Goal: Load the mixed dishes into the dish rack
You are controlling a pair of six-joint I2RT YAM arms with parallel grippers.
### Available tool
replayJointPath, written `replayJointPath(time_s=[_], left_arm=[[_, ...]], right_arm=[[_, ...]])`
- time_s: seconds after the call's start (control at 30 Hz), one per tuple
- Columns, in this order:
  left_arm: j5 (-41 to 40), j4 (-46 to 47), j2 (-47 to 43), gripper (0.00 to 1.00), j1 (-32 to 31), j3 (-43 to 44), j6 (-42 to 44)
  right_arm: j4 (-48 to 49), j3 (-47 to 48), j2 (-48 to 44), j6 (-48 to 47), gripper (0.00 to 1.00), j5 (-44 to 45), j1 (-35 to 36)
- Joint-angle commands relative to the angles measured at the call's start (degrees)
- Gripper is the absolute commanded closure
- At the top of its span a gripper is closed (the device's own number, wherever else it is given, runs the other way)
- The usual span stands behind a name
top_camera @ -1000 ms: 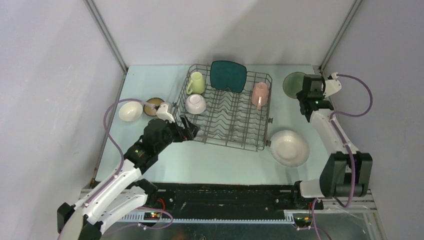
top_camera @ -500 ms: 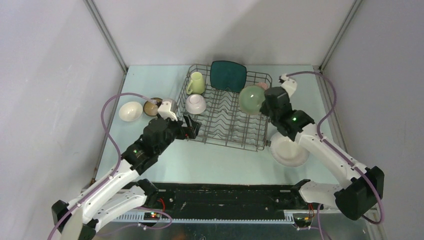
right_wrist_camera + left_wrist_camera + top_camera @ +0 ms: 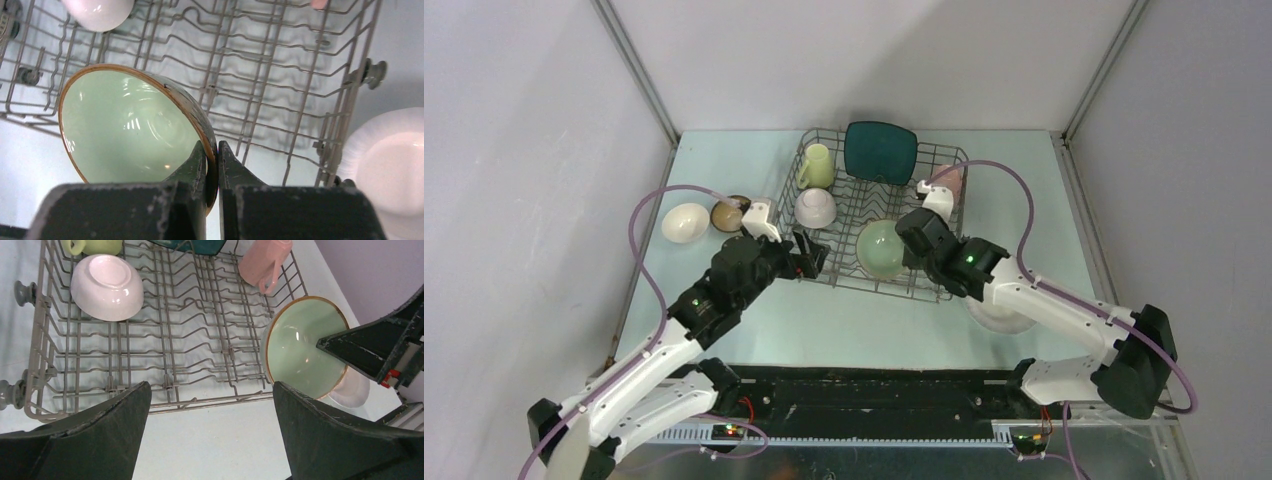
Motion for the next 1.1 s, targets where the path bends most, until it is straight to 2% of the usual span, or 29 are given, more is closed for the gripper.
replayJointPath(time_s=[0.0,0.3,0.47,0.8,0.87,0.93,0.97,1.07], left_arm=[[2.3,1.9,2.3,0.02,-0.5,2.2,-0.4],[3.4,1.4,6.7,0.01,-0.5,3.5,0.4],[4.9,2.4,9.9,0.04,-0.5,4.7,0.0],[10.3,5.2,15.3,0.08,-0.5,7.3,-1.2],[10.3,5.2,15.9,0.14,-0.5,7.8,-1.3],[10.2,4.2,16.8,0.26,-0.5,8.5,-1.4],[9.8,3.7,17.3,0.35,-0.5,8.8,-1.4],[10.1,3.9,18.3,0.43,-0.5,9.0,-1.7]], right_arm=[[5.3,1.3,-0.4,1.2,1.00,0.8,1.6],[7.3,1.3,-1.2,1.5,1.00,-3.1,1.5],[9.7,1.4,-1.5,1.9,1.00,-6.7,1.4],[11.0,1.3,-1.4,2.0,1.00,-6.0,2.2],[11.3,1.4,-1.4,2.0,1.00,-5.9,2.4],[11.7,1.3,-1.5,1.9,1.00,-5.8,2.6],[11.9,1.3,-1.5,1.5,1.00,-5.8,2.9],[13.9,1.4,-1.5,-0.5,1.00,-5.6,3.8]])
